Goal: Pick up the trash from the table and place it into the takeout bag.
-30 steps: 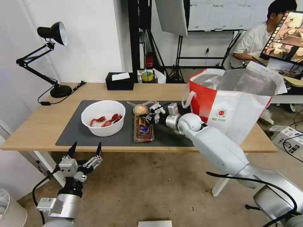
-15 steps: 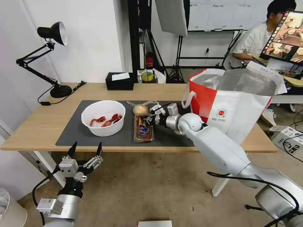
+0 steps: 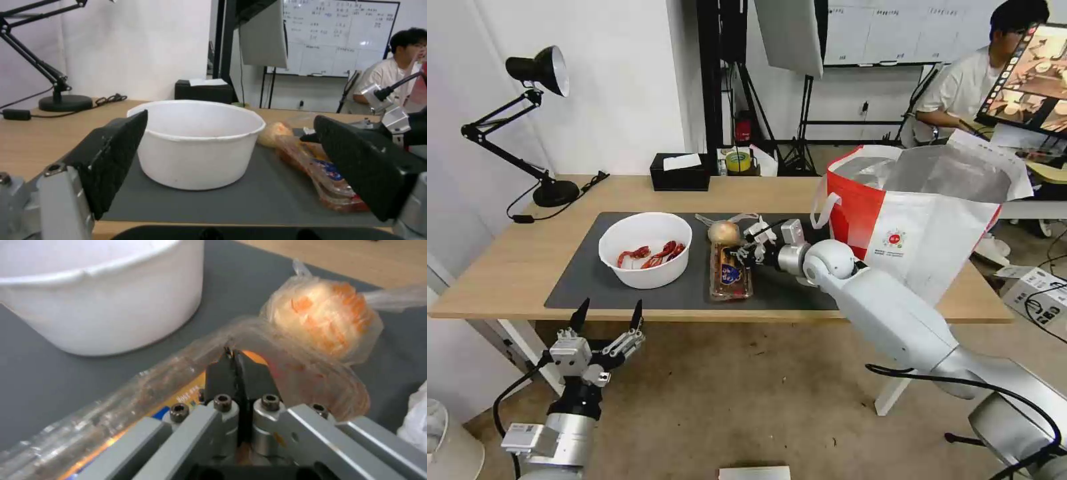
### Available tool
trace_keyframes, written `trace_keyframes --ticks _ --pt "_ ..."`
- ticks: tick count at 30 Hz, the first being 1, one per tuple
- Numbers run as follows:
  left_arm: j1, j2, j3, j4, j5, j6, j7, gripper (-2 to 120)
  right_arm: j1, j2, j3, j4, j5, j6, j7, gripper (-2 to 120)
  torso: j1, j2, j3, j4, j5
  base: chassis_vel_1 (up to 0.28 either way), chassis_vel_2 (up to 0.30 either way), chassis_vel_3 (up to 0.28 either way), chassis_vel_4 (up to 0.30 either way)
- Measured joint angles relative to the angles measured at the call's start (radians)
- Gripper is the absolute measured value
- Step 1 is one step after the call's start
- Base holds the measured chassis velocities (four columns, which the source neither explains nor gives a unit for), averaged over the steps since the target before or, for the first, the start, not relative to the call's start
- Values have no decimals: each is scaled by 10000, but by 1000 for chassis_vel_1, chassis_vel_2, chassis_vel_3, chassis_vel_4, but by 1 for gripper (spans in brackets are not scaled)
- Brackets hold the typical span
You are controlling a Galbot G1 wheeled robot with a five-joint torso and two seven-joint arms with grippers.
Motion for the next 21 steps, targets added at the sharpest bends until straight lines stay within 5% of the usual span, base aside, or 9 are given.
trace_keyframes --ticks 11,16,21 --pt "-201 585 65 -281 -1305 549 95 100 -34 -320 383 583 431 63 155 0 0 0 0 -1 0 0 0 0 0" --pt "-864 1516 402 -490 -4507 1928 456 100 -72 -387 358 640 495 131 178 0 0 0 0 0 -1 0 0 0 0" --pt "-1798 2186 747 -490 -7789 3326 26 100 -150 -267 324 633 515 312 259 0 1 0 1 -1 -1 0 0 0 0"
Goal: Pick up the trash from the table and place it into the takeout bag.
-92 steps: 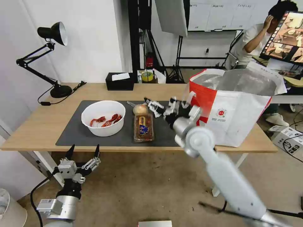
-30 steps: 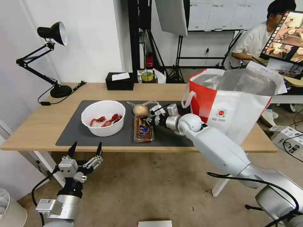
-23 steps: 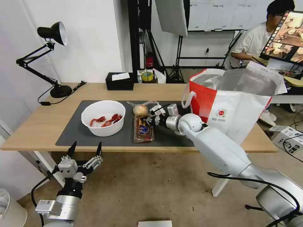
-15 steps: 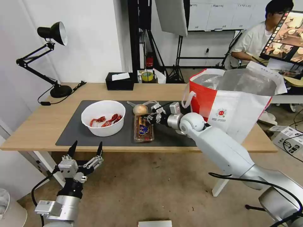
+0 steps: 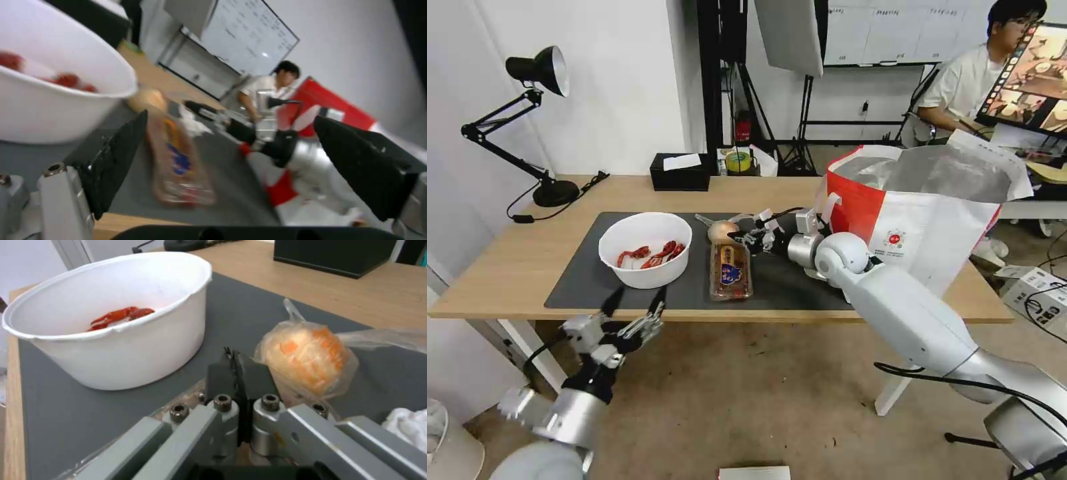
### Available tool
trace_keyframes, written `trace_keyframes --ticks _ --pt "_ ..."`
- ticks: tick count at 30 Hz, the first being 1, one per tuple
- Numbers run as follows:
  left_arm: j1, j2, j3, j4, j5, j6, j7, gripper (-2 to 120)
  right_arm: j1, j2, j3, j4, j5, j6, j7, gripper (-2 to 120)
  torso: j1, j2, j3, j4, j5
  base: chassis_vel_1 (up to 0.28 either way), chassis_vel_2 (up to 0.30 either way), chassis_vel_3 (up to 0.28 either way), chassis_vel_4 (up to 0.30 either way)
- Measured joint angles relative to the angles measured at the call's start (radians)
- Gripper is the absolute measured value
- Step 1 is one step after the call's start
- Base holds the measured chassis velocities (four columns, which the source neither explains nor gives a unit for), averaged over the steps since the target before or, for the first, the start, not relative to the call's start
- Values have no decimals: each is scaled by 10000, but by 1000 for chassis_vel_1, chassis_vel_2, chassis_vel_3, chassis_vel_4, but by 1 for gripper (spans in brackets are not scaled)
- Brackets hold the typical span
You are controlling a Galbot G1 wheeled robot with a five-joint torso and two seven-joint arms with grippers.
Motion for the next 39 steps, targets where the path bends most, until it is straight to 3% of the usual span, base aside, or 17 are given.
trace_keyframes --ticks 2,5,6,9,14,25,39 --pt "-150 87 31 2 -435 199 -118 100 1 12 -9 -3 8 22 6 0 0 0 0 2 0 0 0 0 0" --pt "-743 437 75 67 -2043 985 -612 100 59 84 -95 -86 22 64 15 0 0 0 1 0 -1 0 0 0 0" --pt "-743 437 75 67 -2043 985 -612 100 59 84 -95 -86 22 64 15 0 0 0 1 0 -1 0 0 0 0" --pt "-1358 851 83 415 -3508 1870 -1036 100 109 199 -203 -224 23 71 16 0 0 -1 0 2 0 0 0 0 0" --pt "-1865 1105 319 917 -3880 2263 -1015 100 169 256 -303 -315 25 71 16 0 0 0 0 2 -1 0 0 0 0" --pt "-3855 1515 1346 2882 -4236 2497 -1086 100 418 366 -444 -474 115 73 14 0 0 -1 1 2 0 0 0 0 0" --pt "-5315 1834 2401 3801 -4116 3215 -1774 100 604 343 -474 -636 204 102 -10 0 1 -1 0 1 1 0 0 0 0"
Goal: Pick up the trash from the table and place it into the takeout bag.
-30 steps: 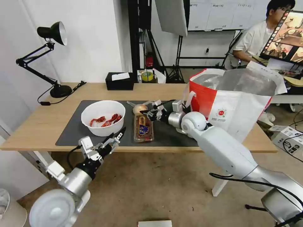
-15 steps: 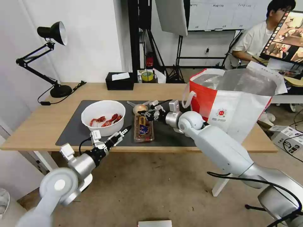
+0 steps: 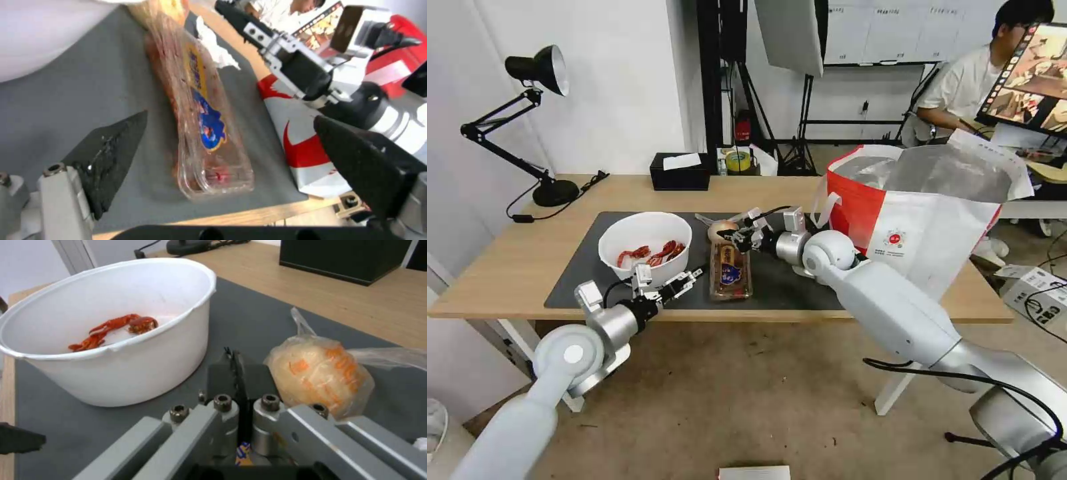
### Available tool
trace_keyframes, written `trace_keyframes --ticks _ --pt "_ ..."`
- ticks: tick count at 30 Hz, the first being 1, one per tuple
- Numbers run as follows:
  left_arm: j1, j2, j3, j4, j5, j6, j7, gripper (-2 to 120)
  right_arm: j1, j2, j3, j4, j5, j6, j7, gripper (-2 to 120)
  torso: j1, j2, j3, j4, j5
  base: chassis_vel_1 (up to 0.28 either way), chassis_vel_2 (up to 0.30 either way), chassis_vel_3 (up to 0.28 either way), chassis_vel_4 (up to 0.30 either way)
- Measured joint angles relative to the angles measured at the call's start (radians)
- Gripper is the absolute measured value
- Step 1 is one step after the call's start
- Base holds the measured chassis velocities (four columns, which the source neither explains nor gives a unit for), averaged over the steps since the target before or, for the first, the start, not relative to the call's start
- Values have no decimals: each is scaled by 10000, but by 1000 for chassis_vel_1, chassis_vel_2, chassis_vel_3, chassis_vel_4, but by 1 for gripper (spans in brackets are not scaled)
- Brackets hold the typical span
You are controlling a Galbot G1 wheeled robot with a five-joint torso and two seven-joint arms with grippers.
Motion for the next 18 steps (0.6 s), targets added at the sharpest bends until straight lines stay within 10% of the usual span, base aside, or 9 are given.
trace_keyframes --ticks 18 --pt "-1177 -87 1157 807 -7 32 -670 100 -76 -104 38 44 35 -2 14 0 -1 0 0 -1 0 0 0 0 0"
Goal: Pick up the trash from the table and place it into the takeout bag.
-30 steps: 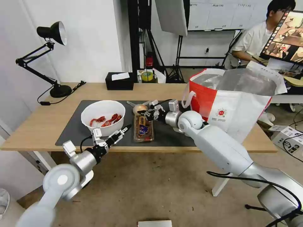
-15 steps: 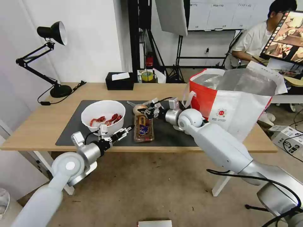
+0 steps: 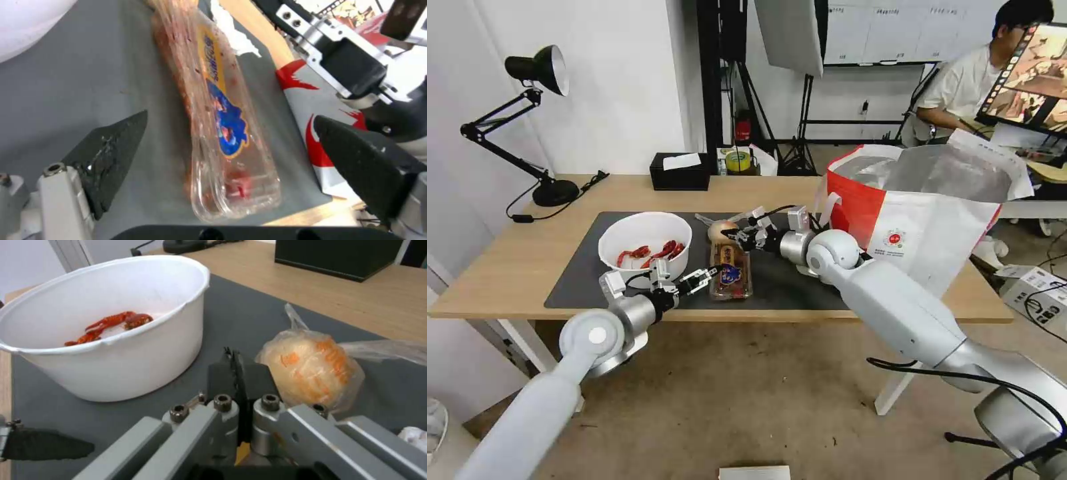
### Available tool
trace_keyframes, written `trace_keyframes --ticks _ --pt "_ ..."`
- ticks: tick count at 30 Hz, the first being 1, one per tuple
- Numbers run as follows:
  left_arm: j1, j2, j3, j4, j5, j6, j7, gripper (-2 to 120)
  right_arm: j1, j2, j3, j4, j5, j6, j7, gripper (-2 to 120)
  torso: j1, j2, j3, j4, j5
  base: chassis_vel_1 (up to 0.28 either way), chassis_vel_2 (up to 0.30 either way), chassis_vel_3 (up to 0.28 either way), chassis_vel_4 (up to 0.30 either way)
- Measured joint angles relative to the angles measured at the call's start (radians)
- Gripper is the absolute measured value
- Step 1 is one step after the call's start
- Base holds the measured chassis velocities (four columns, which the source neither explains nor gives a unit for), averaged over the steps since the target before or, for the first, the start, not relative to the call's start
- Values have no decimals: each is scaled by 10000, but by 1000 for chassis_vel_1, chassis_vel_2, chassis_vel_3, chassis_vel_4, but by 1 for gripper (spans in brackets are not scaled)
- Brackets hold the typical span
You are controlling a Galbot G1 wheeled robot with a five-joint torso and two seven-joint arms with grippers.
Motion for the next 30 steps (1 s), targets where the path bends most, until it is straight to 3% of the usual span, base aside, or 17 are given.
trace_keyframes --ticks 30 --pt "-776 -66 760 591 67 -38 -435 100 287 356 -408 -803 -41 -151 -51 0 -1 0 -1 1 0 0 0 0 0"
